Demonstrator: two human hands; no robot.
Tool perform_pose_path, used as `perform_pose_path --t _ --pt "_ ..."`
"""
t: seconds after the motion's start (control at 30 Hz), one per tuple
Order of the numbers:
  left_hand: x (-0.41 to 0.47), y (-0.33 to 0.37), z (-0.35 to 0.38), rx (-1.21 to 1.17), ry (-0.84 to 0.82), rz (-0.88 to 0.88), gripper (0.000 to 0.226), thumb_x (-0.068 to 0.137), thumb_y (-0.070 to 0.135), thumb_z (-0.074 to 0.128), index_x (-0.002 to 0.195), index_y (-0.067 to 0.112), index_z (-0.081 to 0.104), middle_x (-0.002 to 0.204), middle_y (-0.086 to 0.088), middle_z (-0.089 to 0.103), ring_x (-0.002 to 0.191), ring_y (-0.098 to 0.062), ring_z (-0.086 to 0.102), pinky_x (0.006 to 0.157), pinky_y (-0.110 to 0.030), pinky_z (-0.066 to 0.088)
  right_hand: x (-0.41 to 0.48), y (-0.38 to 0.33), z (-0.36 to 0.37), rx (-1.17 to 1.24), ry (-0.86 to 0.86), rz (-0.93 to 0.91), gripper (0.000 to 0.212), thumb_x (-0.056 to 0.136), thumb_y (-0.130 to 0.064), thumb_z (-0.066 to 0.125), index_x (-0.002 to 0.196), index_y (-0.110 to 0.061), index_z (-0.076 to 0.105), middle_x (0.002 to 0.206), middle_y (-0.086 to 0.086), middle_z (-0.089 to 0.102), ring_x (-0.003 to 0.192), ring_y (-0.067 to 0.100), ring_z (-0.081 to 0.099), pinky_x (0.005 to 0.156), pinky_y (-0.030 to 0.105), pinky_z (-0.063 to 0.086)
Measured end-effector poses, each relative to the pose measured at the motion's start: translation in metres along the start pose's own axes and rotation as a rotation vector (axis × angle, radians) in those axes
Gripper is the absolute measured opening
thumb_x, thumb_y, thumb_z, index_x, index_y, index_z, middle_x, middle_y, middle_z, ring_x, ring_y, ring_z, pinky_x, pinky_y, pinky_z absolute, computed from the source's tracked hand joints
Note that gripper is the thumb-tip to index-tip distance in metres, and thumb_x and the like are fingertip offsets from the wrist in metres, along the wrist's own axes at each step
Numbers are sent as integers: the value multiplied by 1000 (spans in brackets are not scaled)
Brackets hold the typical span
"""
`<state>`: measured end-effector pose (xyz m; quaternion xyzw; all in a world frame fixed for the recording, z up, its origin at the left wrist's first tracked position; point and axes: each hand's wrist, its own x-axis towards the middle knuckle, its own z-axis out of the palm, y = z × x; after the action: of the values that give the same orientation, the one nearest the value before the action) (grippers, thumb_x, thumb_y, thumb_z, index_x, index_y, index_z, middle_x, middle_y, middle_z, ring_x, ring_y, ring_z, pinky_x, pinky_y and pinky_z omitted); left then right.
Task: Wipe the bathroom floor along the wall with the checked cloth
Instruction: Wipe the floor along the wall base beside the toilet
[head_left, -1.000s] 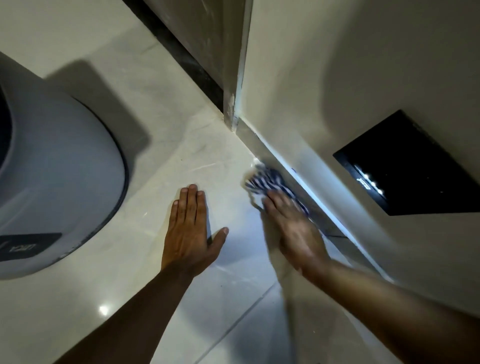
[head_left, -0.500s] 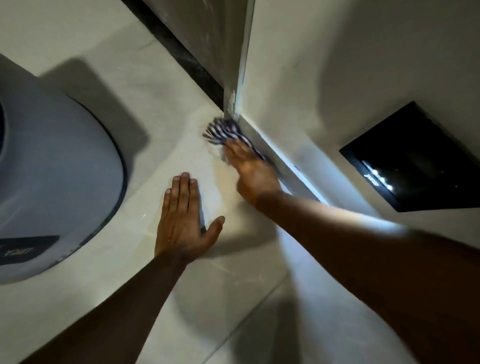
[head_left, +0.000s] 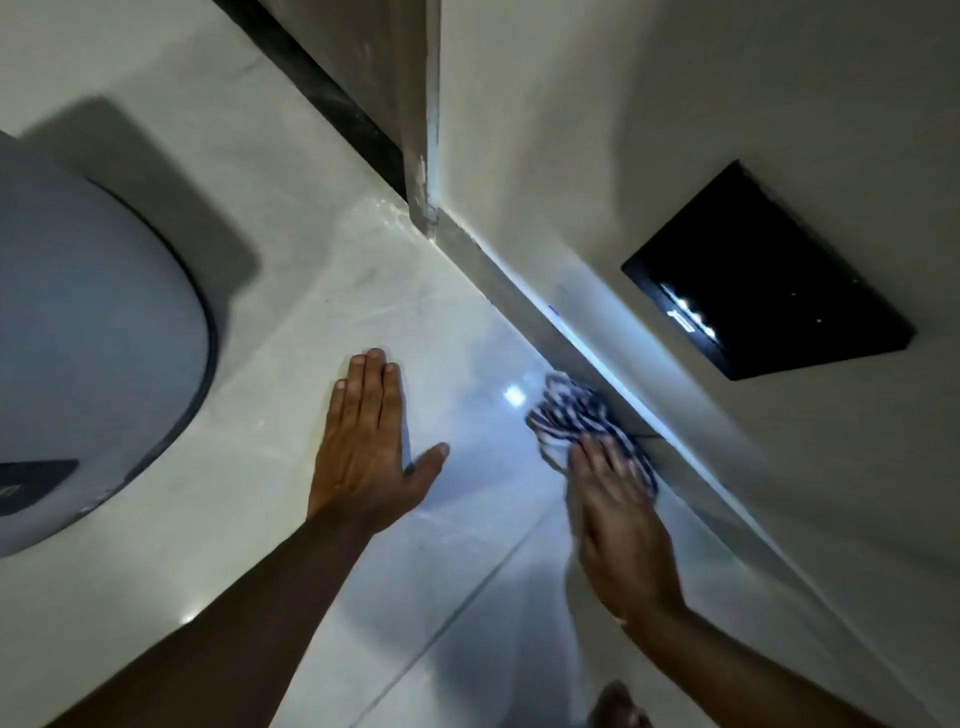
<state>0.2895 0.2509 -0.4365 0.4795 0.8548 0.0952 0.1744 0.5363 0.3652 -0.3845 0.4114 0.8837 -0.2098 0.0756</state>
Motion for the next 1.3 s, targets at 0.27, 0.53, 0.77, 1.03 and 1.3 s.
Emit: perform_pose_path --t 0.27,0.53,0.77,1.03,1.3 --pt "-21 35 23 56 -17 18 101 86 71 38 156 4 7 167 -16 3 155 -29 -3 126 -46 8 -8 43 -10 -231 -102 -237 56 95 -24 35 149 -10 28 158 12 21 148 29 16 121 41 12" --pt "-20 36 28 101 -2 -9 105 84 75 33 156 4 6 167 -18 5 155 -31 1 126 -47 10 89 -15 17 -240 34 -309 59 97 -27 34 151 -9 17 162 10 16 150 23 6 122 42 10" --pt "-18 23 14 77 -37 25 107 83 78 34 156 6 4 168 -15 3 155 -29 -3 126 -48 10 -15 64 4 -291 -106 -201 64 96 -28 29 153 -13 4 163 8 6 150 22 2 119 46 19" --pt "-18 23 21 102 -9 24 107 83 78 34 156 5 5 168 -16 4 155 -29 -3 126 -47 9 25 26 16 -257 -27 -222 59 98 -27 29 152 -12 11 163 8 10 150 22 2 122 44 12" --pt "-13 18 18 93 -9 1 111 80 83 30 156 6 4 168 -15 4 155 -28 -2 126 -44 7 93 -22 3 -205 -15 -299 62 93 -18 33 152 -12 15 162 7 13 150 20 5 123 38 6"
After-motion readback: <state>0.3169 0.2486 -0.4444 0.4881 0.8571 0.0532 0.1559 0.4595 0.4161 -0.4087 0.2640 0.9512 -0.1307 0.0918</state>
